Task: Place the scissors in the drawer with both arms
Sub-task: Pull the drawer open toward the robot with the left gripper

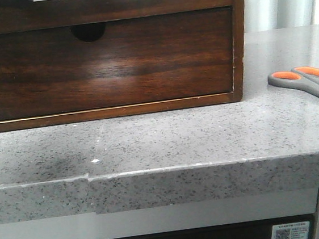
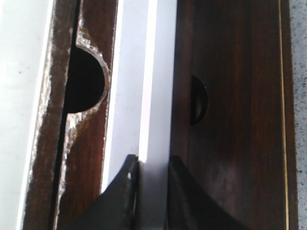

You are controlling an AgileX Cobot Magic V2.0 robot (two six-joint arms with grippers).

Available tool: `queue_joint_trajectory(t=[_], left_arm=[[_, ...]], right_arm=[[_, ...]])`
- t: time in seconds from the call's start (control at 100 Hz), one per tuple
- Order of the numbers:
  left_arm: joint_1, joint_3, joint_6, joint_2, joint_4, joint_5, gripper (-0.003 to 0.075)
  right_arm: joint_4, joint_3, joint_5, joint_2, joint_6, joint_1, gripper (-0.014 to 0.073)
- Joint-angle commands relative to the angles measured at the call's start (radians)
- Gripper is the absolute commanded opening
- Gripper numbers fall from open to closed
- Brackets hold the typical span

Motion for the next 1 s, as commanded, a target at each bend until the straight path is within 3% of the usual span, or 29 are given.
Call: queue_joint_trajectory(t=[0.0, 0.46, 0.76, 0.99], left_arm=[[-0.008, -0.036, -0.025, -0.022, -0.044, -0.019, -0.0021], [-0.013, -0.002, -0.025, -0.128, -0.084, -0.077, -0.0021], [-0.116, 0.054, -0.025, -0.198, -0.088, -0.043, -0.0021], [-0.227, 0.088, -0.025, -0.246, -0.135, 0.070, -0.0021]], right_arm=[[-0.001, -0.037, -0.073, 0.021, -0.002, 0.000, -0.0062], [-0.001, -0.037, -0.071, 0.021, -0.002, 0.000, -0.0062], [-0.001, -0.037, -0.068, 0.021, -0.002, 0.000, -0.0062], [-0.001, -0.037, -0.066, 0.021, -0.002, 0.000, -0.0062]])
